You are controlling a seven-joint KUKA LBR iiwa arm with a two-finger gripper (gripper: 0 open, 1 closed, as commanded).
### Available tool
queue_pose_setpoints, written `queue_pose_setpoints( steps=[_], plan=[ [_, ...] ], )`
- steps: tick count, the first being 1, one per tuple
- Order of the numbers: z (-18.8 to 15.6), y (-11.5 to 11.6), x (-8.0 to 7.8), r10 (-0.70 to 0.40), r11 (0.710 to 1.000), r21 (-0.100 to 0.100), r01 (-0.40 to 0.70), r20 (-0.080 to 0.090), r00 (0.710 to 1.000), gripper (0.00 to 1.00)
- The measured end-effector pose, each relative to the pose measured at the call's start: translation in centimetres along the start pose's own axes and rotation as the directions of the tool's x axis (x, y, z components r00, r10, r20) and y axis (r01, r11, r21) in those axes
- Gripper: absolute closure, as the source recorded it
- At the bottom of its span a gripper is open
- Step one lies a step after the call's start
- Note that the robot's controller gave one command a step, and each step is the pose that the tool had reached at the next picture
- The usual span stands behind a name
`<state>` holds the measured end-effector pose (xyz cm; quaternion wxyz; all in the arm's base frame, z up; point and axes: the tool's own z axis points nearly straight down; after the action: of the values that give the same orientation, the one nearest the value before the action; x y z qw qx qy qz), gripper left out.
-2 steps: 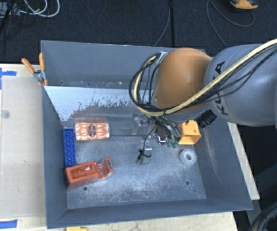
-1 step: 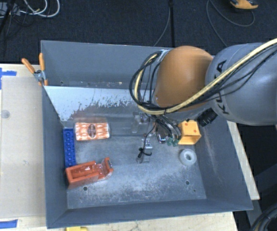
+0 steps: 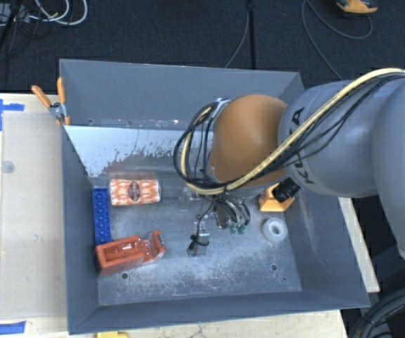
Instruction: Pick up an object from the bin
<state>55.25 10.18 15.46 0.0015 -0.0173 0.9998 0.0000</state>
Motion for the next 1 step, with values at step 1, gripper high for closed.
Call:
queue_pose_setpoints(
  steps=[1],
  plan=[
    [5.05,4.61,1.70,0.069,0.998,0.000,-0.069,-0.006,0.998,0.00]
  ],
)
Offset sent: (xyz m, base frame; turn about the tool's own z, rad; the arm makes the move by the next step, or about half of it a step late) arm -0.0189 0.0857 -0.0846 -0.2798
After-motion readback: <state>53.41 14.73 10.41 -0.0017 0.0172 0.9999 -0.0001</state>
